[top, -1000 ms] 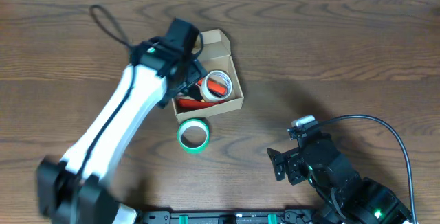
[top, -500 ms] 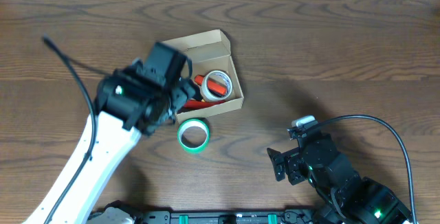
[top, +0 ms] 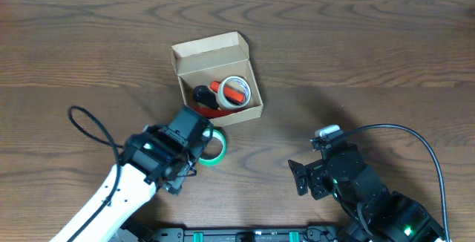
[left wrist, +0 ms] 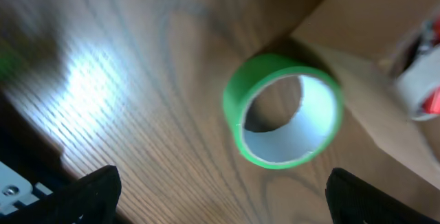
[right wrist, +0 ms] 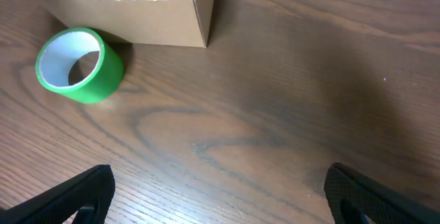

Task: Pack container
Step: 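Move the left gripper to the green tape roll and grasp it, then lift the green tape roll into the box and release it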

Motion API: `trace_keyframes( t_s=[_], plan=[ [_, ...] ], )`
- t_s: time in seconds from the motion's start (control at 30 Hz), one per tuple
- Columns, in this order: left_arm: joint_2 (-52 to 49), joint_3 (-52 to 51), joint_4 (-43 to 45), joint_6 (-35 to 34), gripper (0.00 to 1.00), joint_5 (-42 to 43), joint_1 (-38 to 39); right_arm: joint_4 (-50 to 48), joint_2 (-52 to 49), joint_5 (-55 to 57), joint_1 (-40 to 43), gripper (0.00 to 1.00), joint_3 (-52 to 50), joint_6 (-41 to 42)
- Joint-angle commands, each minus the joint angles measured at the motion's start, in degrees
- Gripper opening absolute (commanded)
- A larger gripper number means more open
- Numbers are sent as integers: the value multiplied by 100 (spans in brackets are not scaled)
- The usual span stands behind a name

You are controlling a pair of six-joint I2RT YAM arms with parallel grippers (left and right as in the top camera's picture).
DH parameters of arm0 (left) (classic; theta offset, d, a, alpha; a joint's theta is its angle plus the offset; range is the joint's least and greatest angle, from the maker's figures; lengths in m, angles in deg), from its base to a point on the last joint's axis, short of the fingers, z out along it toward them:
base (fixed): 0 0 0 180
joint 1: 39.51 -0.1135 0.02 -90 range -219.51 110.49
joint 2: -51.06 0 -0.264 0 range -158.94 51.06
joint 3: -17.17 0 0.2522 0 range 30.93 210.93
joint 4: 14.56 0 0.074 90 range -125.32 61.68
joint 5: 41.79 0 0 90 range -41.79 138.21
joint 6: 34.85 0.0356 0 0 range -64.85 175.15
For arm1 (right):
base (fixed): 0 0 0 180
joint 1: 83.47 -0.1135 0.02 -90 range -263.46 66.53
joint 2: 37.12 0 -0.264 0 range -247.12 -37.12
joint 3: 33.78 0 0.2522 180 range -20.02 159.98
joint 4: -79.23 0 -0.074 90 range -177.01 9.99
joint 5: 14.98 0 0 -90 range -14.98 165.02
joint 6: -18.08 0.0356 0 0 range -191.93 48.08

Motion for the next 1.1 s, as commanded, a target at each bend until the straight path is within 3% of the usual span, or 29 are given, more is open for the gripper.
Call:
trace_keyframes(
  t_s=[0.0,0.73,0.77,1.07],
  plan=[
    [-153,-232,114,-706,96,153,103,2,28,74,-44,99,-2,76],
    [-1270,-772,1766,-800,100,446,109,2,28,74,-44,99,-2,76],
    [-1270,-802,1801,-802,95,446,109,2,28,74,-44,99,-2,76],
    [-1272,-1167,2201,-955,83,505,109,2,28,74,-44,99,-2,76]
  ],
)
